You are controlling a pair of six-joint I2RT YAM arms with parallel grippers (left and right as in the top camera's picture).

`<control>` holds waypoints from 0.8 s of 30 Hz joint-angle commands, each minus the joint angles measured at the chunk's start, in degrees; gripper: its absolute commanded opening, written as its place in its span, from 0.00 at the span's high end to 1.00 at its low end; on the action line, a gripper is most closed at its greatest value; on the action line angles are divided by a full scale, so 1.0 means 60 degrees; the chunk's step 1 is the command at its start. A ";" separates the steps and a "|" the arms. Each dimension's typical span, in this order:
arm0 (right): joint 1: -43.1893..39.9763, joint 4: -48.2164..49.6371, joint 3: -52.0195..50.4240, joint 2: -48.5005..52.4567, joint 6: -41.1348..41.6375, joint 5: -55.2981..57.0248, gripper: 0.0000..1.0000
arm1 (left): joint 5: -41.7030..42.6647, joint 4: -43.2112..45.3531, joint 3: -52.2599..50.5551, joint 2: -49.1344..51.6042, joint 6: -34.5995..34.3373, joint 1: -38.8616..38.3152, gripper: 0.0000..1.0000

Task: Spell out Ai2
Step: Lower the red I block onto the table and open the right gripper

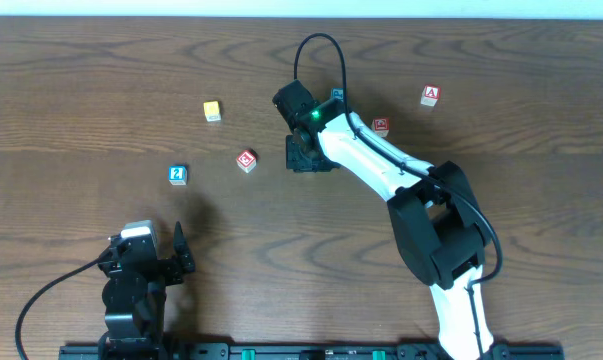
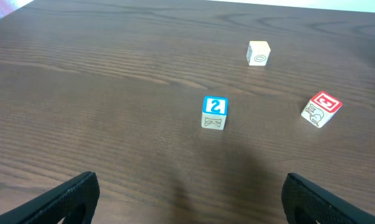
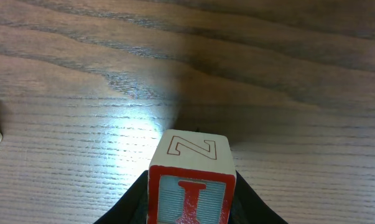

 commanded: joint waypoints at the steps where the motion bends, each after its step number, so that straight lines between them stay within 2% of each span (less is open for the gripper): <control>1: -0.0033 0.0069 0.0168 0.0178 0.0164 -0.0025 0.99 | -0.0168 -0.0015 -0.0171 -0.0062 0.0073 0.0015 0.05; 22: -0.0076 0.0219 0.0168 0.0386 0.0350 0.0576 0.99 | -0.0168 -0.0015 -0.0171 -0.0062 0.0073 0.0015 0.05; 23: -0.0076 0.0222 0.0168 0.0386 0.0346 0.0576 0.97 | -0.0168 -0.0015 -0.0171 -0.0062 0.0073 0.0015 0.05; 24: -0.0076 0.0229 0.0168 0.0390 0.0346 0.0583 0.87 | -0.0168 -0.0015 -0.0171 -0.0062 0.0073 0.0015 0.05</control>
